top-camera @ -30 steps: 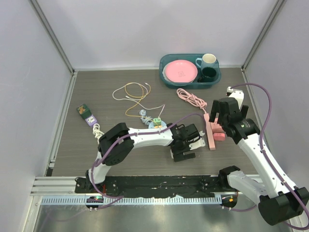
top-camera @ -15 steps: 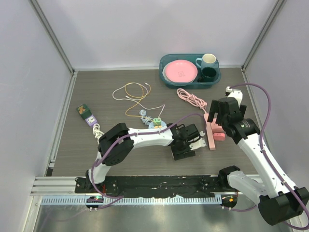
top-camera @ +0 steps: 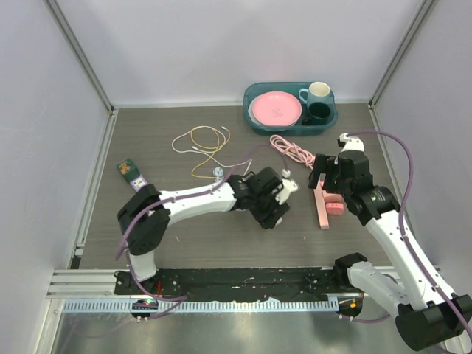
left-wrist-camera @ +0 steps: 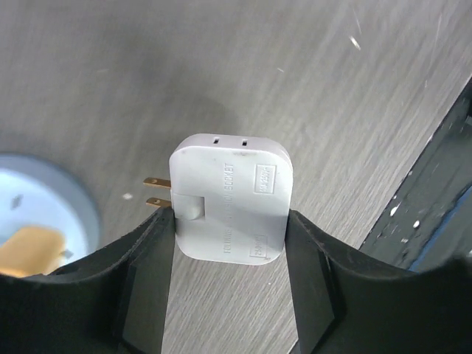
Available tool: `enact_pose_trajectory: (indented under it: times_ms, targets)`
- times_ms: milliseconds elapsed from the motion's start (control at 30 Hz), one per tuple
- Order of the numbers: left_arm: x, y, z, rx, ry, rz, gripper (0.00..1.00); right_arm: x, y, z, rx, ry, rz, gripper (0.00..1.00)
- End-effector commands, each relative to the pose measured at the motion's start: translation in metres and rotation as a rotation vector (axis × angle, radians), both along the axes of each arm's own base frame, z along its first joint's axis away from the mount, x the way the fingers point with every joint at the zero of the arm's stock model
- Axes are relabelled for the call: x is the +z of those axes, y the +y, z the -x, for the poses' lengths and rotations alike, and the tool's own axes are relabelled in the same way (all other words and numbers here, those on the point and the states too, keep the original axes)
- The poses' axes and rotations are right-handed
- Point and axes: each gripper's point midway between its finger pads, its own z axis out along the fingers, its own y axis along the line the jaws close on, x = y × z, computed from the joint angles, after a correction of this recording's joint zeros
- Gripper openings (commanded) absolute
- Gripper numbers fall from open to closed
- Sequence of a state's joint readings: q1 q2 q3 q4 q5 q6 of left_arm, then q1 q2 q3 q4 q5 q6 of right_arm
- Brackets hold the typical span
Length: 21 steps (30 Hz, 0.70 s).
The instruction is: Insert the plug
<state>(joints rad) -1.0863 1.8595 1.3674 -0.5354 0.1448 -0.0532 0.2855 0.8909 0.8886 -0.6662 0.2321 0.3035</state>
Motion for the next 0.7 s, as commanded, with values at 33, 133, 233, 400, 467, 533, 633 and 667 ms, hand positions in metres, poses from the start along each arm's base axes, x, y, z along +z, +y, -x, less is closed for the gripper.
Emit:
enact_pose_trajectory:
  times_ms: [33,133,233,400,467,533,633,667]
  targets:
    - [0.066,-0.006,-0.035,0.238,0.054,0.278,0.47,0.038,0.033,-0.009,0.177,-0.151,-0.107,0.94]
    - [0.081,0.002,-0.050,0.349,0.074,0.342,0.47,0.049,0.041,-0.011,0.194,-0.152,-0.144,0.92]
    - [0.095,0.003,-0.063,0.452,0.091,0.433,0.46,0.051,0.045,-0.014,0.138,-0.099,-0.215,0.90]
    - [0.119,-0.006,-0.076,0.552,0.128,0.601,0.47,0.041,0.084,-0.008,0.132,0.017,-0.493,0.81]
    - [0.124,-0.009,-0.078,0.583,0.154,0.642,0.47,0.045,0.094,-0.011,0.098,0.005,-0.604,0.75]
    - [0.127,-0.011,-0.079,0.613,0.179,0.669,0.47,0.033,0.099,-0.009,0.080,0.019,-0.644,0.72]
    - [0.132,-0.013,-0.079,0.627,0.194,0.714,0.47,0.024,0.108,-0.009,0.074,0.051,-0.689,0.71]
    - [0.136,-0.015,-0.080,0.634,0.202,0.740,0.47,0.022,0.110,-0.010,0.076,0.058,-0.694,0.71]
